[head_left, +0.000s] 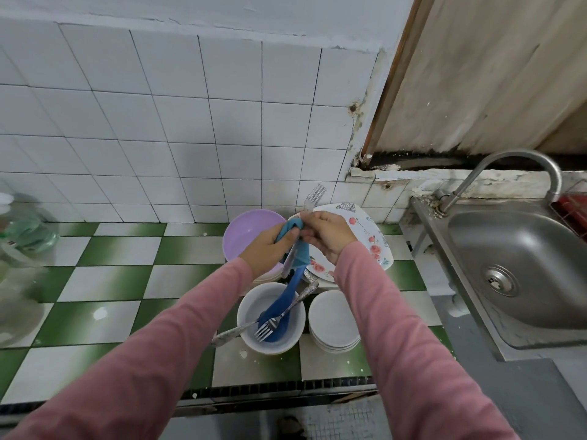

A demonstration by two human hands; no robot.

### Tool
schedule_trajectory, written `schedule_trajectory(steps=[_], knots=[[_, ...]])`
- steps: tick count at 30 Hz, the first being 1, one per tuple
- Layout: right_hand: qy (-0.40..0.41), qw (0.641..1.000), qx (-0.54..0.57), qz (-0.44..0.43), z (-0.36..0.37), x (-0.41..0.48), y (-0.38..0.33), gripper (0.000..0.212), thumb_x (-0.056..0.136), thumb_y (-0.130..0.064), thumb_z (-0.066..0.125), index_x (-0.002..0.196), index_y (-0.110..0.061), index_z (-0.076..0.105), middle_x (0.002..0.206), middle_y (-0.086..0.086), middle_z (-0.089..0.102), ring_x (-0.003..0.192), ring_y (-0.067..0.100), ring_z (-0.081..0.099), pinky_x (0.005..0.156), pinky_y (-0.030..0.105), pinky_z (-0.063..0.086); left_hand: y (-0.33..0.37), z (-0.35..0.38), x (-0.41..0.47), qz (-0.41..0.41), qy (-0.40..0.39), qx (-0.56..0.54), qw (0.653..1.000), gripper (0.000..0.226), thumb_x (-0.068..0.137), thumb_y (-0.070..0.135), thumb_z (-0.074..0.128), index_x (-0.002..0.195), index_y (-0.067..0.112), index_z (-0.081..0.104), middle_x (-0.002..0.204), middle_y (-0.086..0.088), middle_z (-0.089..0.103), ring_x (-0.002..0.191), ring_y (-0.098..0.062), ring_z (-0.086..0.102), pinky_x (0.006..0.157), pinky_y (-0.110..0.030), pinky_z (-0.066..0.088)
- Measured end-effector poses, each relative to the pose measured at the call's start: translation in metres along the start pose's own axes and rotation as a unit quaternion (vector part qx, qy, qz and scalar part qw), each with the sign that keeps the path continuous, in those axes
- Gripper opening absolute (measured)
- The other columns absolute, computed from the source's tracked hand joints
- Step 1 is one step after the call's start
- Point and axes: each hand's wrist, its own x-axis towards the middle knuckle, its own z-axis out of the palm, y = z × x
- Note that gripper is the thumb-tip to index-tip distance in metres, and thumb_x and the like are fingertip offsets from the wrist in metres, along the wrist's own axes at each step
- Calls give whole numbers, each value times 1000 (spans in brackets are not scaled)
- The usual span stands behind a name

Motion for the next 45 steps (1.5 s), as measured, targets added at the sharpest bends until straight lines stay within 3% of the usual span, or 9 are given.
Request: schedule_trajectory(steps=[11, 18, 21, 23, 25, 28, 33, 42, 45], knots=[[77, 989, 127, 6, -25, 7, 4, 19, 98, -6, 61, 84, -13, 50, 64, 3, 58, 53, 5, 59, 55, 18, 55, -11, -4, -2, -30, -10, 7, 999, 31, 101, 42, 43, 117, 24, 61, 108, 0, 67, 101, -18, 62, 79, -19, 49], [114, 993, 41, 10, -23, -5, 21, 18, 102, -17, 54, 117, -13, 62, 73, 4, 64, 66, 15, 63, 52, 21, 47, -4, 7, 3, -12, 174, -30, 984, 22, 103, 34, 43, 119, 23, 54, 107, -5, 59, 90, -15, 56, 63, -14, 49], [80, 995, 54, 15, -10, -11, 25, 26, 106, -23, 43, 117, -8, 62, 80, 11, 71, 76, 22, 71, 61, 25, 55, 0, 12, 3, 72, 164, 35, 983, 43, 103, 32, 44, 145, 26, 44, 105, 1, 62, 87, -10, 57, 84, -22, 49], [62, 994, 92, 14, -2, -15, 21, 30, 107, -27, 41, 111, -7, 63, 89, 16, 74, 75, 22, 72, 64, 29, 58, -5, 15, 6, 132, 76, 167, 974, 49, 103, 26, 46, 151, 27, 33, 119, -1, 63, 107, -17, 59, 99, -27, 42], [85, 990, 108, 11, -1, -14, 17, 29, 106, -30, 44, 103, -10, 65, 92, 14, 73, 75, 22, 70, 62, 30, 57, -18, 21, 10, 196, 17, 329, 924, 54, 103, 23, 46, 154, 19, 26, 155, -2, 36, 143, -19, 33, 120, -28, 19], [118, 989, 92, 11, -7, -14, 18, 31, 106, -31, 42, 94, -10, 62, 72, 8, 68, 54, 13, 63, 53, 26, 52, -31, 20, 10, 244, 18, 428, 870, 56, 105, 28, 39, 154, 17, 14, 157, 10, 3, 148, -11, 2, 116, -16, -10], [133, 988, 78, 5, -9, -16, 27, 40, 108, -35, 35, 93, -11, 64, 86, 12, 75, 83, 25, 73, 80, 32, 58, -42, 9, 9, 218, 24, 445, 868, 57, 104, 35, 33, 154, 15, 13, 162, 2, 11, 151, -17, 8, 121, -25, 0], [127, 990, 32, -51, -11, -22, 28, 42, 108, -36, 34, 96, -11, 65, 76, 7, 76, 77, 20, 75, 92, 36, 54, -39, -1, 1, 243, 34, 423, 872, 54, 102, 17, 48, 152, 9, 27, 157, -8, 33, 143, -25, 34, 120, -39, 26], [127, 990, 12, -53, -7, -20, 27, 41, 108, -37, 36, 98, -10, 66, 82, 12, 76, 81, 24, 75, 94, 40, 55, -36, 3, 0, 242, 43, 404, 881, 57, 101, 12, 50, 152, 10, 25, 159, -6, 29, 146, -22, 29, 121, -35, 20]])
